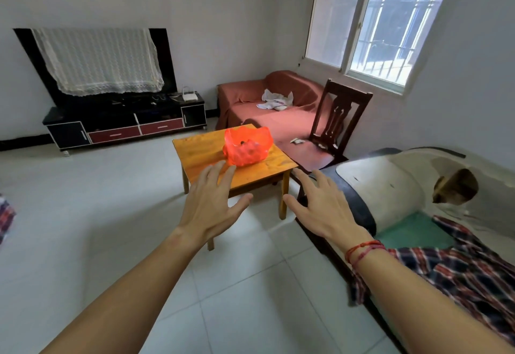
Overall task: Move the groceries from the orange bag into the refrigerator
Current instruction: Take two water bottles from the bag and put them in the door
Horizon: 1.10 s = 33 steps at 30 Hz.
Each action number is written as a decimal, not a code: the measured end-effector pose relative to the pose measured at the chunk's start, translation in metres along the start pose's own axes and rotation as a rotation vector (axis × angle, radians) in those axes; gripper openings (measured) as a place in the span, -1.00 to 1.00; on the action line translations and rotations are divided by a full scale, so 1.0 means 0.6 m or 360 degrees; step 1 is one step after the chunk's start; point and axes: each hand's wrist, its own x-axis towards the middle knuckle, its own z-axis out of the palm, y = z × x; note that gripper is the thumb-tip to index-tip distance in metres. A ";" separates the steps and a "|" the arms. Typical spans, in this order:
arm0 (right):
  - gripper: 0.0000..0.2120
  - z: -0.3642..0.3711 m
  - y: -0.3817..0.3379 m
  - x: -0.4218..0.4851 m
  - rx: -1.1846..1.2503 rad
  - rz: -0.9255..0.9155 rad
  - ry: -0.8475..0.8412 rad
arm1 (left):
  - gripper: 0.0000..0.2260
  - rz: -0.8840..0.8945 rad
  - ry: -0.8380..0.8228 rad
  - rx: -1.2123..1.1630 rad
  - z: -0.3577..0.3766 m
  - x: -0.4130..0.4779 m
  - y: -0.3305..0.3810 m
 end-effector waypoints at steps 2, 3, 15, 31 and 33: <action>-0.35 0.008 0.016 0.056 -0.0004 -0.0001 -0.0025 | -0.29 -0.0013 -0.0011 0.0009 0.020 0.047 -0.003; -0.35 0.012 0.024 0.082 0.0009 -0.0006 -0.0039 | -0.29 -0.0023 -0.0016 0.0012 0.030 0.070 -0.005; -0.35 0.125 0.109 0.391 0.0032 -0.0015 -0.0148 | -0.24 -0.0066 -0.0094 0.0040 0.209 0.347 -0.091; -0.33 0.304 0.152 0.827 -0.0058 0.0037 -0.0367 | -0.31 -0.0125 -0.0221 -0.0137 0.432 0.723 -0.260; -0.32 0.329 0.156 0.872 -0.0044 0.0015 -0.0397 | -0.29 -0.0143 -0.0250 -0.0139 0.456 0.757 -0.273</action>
